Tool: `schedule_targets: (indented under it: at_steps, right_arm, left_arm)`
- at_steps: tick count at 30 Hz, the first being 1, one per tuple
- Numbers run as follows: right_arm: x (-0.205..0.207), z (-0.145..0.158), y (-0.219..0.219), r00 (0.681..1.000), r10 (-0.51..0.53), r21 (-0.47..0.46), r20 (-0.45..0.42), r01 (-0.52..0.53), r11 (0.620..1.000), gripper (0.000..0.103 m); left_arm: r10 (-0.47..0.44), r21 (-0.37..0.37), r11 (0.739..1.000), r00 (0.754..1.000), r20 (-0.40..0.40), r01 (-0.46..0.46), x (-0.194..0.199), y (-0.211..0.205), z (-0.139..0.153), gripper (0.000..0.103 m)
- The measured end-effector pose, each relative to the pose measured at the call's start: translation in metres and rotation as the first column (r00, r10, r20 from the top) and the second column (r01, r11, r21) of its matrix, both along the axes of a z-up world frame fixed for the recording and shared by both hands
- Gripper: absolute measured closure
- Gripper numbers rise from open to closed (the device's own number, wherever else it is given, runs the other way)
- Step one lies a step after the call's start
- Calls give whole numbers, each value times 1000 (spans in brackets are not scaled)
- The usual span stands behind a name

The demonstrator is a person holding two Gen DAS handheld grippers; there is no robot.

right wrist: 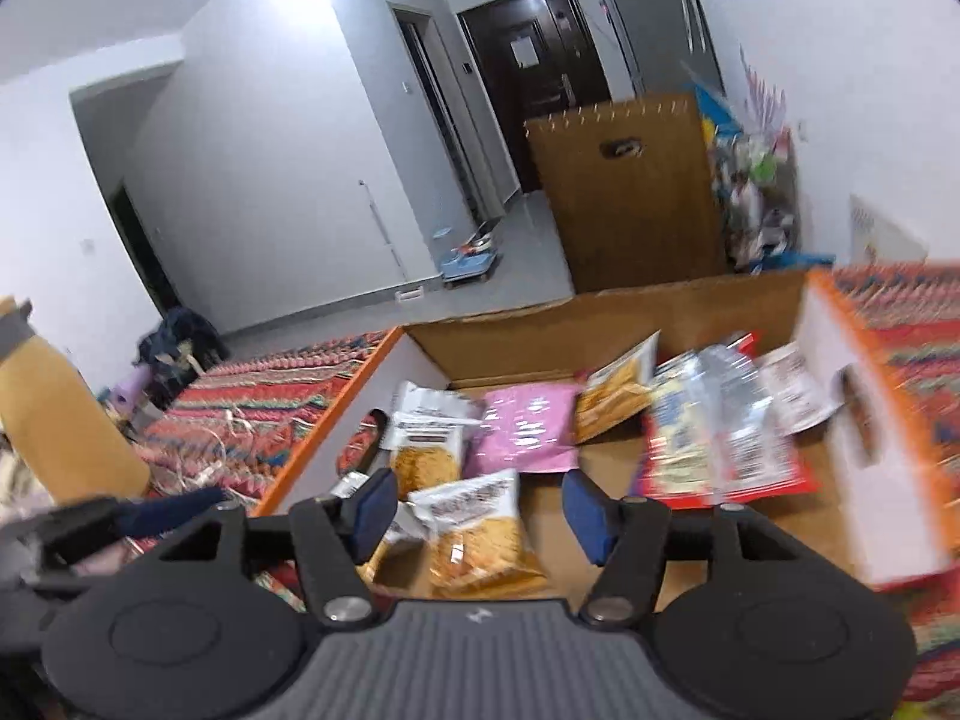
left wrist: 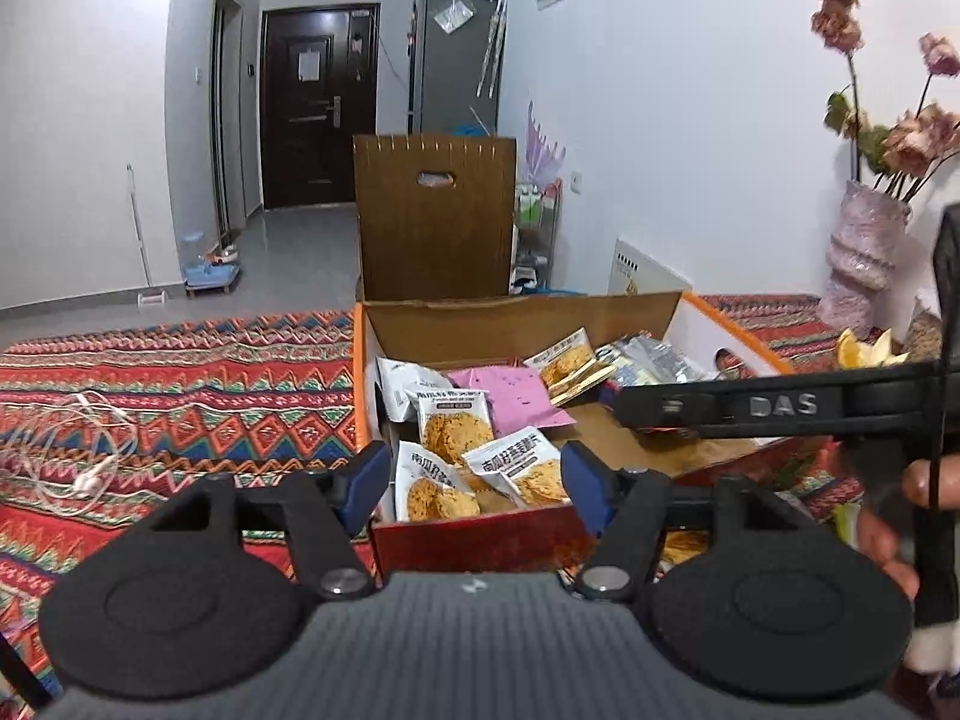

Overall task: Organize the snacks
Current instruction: 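Open both grippers to release the packets into the box, then withdraw both tools away from the box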

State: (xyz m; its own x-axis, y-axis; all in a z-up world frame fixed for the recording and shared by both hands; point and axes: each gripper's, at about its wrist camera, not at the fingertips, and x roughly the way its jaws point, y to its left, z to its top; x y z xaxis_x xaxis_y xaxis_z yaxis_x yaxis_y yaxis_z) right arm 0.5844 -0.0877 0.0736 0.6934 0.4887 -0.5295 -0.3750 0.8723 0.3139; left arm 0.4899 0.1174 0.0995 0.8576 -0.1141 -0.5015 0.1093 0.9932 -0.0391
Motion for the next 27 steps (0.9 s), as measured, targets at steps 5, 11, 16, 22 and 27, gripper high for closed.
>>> schedule_targets:
  at_steps: [5,11,16,22,27]
  right_arm:
    - [-50,28,-37,995,-35,-108,91,45,993,34]
    - [-108,50,-95,981,-111,-183,159,140,973,28]
    - [-154,58,-130,970,-151,-168,190,184,969,21]
    - [-211,51,-148,967,-138,-177,212,177,968,17]
    - [-257,31,-149,969,-98,-199,226,144,969,14]
  left_arm:
    - [6,6,1000,999,45,-6,-43,-4,24,26]
    - [24,17,1000,996,87,-26,-96,-13,43,19]
    - [33,11,999,995,98,-34,-133,-30,46,13]
    - [42,9,999,994,102,-43,-182,-50,35,7]
    - [51,-7,999,996,76,-51,-227,-64,11,5]
